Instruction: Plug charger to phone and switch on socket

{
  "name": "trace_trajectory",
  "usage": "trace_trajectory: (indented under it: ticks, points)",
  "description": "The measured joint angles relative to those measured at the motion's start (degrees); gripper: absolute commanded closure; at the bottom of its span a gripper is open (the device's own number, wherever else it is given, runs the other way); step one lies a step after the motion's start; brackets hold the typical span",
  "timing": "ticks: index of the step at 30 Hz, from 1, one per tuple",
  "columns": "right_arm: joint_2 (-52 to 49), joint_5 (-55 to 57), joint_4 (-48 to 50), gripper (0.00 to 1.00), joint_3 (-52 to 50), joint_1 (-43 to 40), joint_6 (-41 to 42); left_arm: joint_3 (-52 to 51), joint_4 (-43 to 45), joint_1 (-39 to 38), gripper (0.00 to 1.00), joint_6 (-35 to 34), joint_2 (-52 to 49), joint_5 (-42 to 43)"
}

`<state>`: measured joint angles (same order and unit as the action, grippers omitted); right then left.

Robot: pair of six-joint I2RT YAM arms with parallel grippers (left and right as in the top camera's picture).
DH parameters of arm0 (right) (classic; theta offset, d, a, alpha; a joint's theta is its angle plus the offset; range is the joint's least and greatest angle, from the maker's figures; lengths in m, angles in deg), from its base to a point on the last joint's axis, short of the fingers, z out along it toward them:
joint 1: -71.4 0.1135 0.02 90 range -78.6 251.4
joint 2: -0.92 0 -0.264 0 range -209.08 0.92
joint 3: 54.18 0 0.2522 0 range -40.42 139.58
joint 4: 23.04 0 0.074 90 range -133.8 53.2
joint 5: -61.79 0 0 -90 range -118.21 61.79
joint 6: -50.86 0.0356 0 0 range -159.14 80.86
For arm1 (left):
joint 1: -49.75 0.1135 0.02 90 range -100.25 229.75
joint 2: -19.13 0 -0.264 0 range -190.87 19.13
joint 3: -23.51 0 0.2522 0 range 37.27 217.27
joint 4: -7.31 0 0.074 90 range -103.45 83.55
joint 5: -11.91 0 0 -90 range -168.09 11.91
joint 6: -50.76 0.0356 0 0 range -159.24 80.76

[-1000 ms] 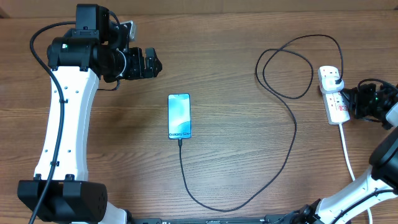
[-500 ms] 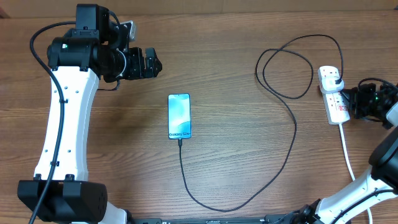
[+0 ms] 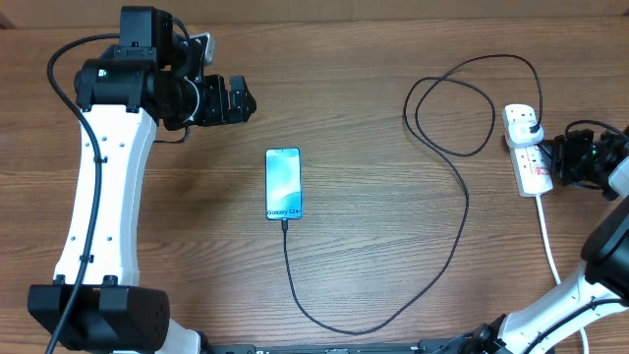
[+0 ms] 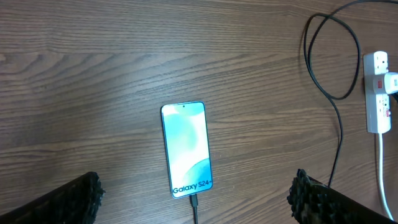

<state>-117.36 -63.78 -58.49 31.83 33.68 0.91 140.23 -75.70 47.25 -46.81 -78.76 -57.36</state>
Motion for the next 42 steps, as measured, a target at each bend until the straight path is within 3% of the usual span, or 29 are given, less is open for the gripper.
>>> trace_trajectory:
  ticks: [42]
  points:
    - [1.42,0.26,-6.82,0.96,0.74,2.19,1.92,0.0,0.0,0.0,0.0,0.0,0.0,0.0]
